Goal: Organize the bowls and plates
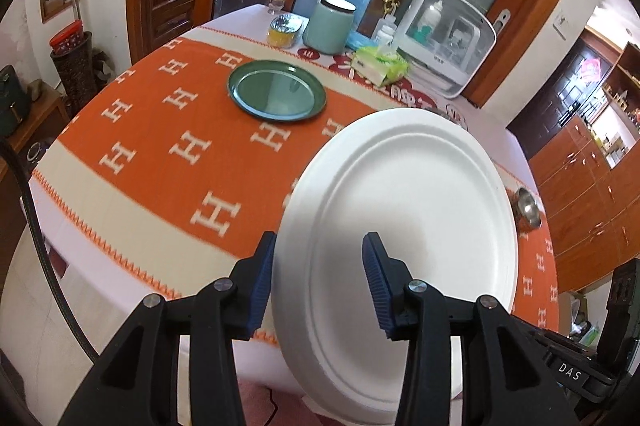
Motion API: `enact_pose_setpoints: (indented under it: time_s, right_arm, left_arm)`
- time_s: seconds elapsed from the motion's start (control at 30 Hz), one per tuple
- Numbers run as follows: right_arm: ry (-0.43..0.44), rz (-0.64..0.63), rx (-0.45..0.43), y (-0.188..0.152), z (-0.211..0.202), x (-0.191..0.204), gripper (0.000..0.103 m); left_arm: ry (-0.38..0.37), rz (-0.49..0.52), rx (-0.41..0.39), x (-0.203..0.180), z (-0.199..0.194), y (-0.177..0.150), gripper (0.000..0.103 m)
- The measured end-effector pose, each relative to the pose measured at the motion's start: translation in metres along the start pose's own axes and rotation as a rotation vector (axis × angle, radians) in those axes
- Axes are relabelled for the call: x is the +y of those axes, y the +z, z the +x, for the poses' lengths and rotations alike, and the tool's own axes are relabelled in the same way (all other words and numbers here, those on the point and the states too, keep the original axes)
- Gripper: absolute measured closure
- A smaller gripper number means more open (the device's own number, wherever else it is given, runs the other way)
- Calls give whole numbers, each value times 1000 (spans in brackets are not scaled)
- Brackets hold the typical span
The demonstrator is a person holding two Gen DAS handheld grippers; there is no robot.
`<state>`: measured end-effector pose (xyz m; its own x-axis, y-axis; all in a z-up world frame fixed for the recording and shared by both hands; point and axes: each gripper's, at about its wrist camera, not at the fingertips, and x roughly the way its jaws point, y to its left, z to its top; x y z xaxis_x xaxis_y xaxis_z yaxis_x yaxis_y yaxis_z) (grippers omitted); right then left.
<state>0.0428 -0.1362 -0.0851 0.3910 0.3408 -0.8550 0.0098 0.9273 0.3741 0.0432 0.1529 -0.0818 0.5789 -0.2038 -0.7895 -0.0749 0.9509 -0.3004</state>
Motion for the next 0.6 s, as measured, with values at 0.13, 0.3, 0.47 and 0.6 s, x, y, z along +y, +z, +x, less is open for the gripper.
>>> enact_pose_setpoints:
  time_s: [0.13, 0.3, 0.47, 0.6]
  right_arm:
    - [-1, -4, 18, -17, 0, -1, 81]
    - [14, 16, 60, -33, 8, -4, 81]
    - [21, 33, 98, -41, 22, -5, 81]
    - [2, 43, 135, -46, 37, -8, 81]
  left_arm:
    - [39, 16, 34, 0, -5, -18, 62]
    - [83, 25, 93, 6, -6, -34, 62]
    - [116, 40, 151, 11, 7, -38, 62]
    - [140, 58, 213, 14, 23, -44, 62]
